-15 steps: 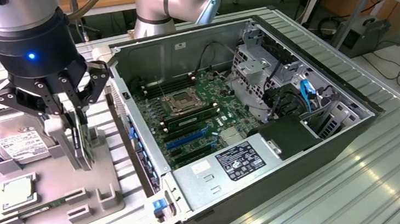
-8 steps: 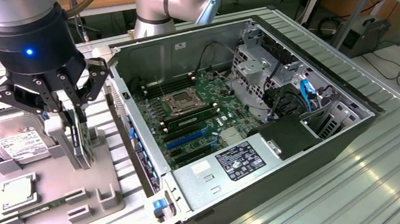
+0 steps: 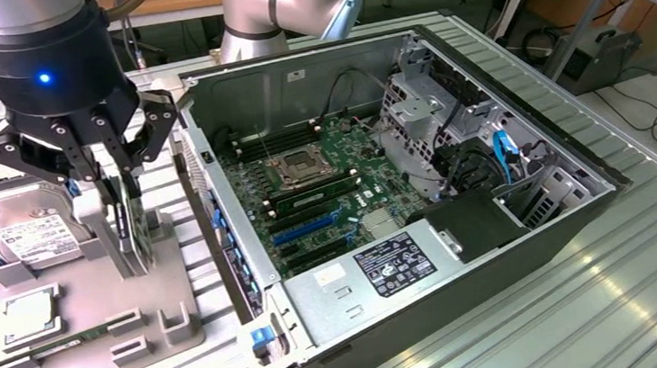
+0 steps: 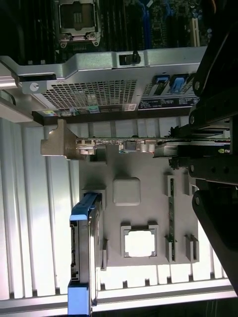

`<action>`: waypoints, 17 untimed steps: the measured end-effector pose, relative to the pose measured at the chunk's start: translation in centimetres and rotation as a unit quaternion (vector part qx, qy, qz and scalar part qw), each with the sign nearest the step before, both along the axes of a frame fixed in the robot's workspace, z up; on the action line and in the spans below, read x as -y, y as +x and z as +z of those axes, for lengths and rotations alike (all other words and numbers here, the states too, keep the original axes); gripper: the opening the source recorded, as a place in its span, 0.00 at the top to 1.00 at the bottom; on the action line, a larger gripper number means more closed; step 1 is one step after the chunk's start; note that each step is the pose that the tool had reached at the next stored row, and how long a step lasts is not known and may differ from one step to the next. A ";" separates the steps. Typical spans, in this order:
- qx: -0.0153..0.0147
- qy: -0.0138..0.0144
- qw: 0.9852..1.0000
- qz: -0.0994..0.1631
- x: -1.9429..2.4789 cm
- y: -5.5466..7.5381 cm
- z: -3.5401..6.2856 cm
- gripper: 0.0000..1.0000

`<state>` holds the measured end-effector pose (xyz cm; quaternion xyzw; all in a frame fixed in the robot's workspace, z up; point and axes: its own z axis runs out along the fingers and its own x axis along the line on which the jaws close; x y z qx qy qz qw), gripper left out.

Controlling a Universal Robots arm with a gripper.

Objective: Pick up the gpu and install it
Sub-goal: 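Pick up the gpu and move the gpu toward the slot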

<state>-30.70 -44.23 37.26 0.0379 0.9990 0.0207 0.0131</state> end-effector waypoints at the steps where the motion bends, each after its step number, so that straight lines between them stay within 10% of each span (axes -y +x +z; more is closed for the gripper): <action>1: 0.000 0.000 1.000 0.000 0.00 0.0 0.07 0.74; 17: 0.000 0.000 1.000 0.000 0.00 0.0 1.36 0.74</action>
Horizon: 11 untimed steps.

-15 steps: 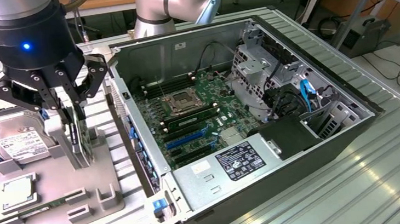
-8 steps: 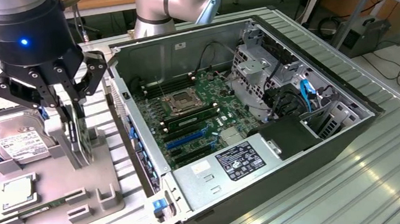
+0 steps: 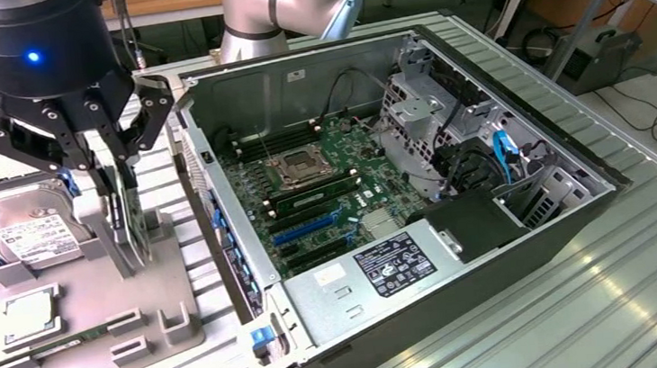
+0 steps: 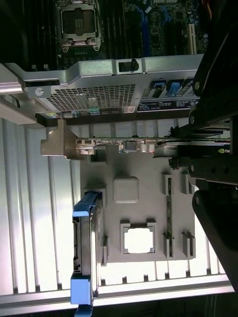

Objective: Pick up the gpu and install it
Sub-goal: 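Pick up the gpu and move the gpu toward the slot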

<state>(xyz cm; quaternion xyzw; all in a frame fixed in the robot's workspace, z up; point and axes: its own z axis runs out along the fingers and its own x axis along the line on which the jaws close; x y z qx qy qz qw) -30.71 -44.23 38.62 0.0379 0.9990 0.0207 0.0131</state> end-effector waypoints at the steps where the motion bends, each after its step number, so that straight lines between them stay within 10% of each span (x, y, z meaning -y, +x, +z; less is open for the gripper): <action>1: 0.000 0.000 1.000 0.000 0.00 0.0 0.11 0.74; 11: 0.000 0.000 1.000 0.000 0.00 0.0 0.99 0.74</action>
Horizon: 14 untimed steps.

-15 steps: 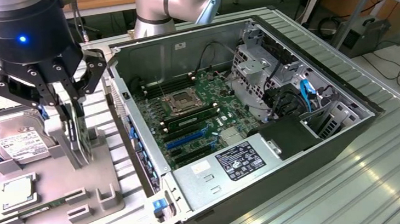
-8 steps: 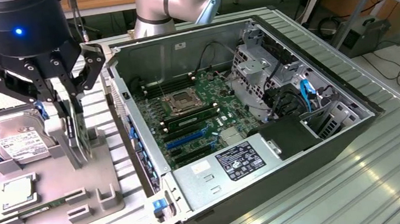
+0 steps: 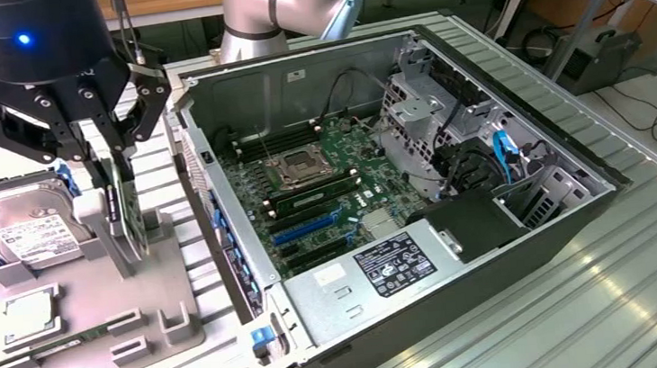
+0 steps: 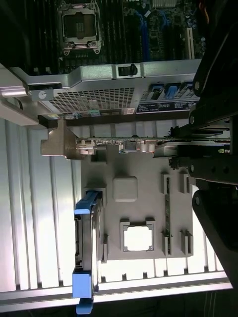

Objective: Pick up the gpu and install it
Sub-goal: 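Pick up the gpu and move the gpu toward the slot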

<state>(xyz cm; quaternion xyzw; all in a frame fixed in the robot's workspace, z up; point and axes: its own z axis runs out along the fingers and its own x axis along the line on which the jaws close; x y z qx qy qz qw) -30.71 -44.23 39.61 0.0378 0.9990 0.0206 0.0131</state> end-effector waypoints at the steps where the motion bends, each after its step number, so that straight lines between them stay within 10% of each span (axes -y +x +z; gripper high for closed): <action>1: 0.000 0.000 1.000 0.000 0.00 0.0 0.09 0.74; 14: 0.000 0.000 1.000 0.000 0.00 0.0 1.12 0.74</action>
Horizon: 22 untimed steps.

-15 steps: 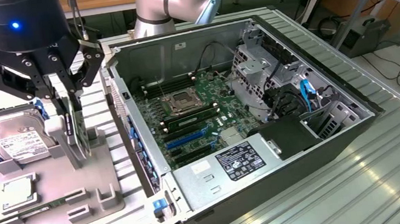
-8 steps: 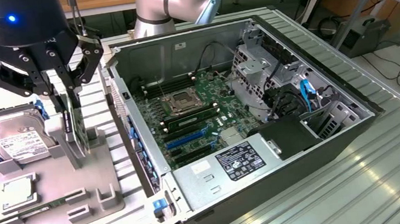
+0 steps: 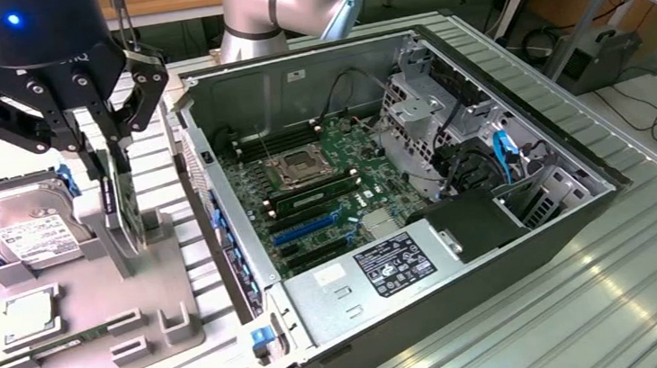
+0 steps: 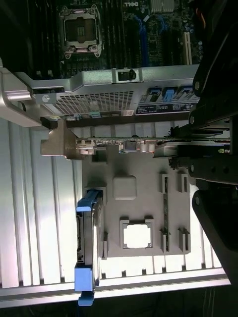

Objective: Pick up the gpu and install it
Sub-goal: 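Pick up the gpu and move the gpu toward the slot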

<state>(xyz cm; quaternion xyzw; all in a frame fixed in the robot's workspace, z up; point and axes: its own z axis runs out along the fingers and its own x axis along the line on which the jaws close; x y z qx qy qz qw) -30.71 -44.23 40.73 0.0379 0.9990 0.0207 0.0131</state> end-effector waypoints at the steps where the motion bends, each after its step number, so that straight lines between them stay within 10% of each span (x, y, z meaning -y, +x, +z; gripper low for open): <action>1: 0.000 0.000 1.000 0.000 0.00 0.0 0.03 0.74; 22: 0.000 0.000 1.000 0.000 0.00 0.0 1.74 0.74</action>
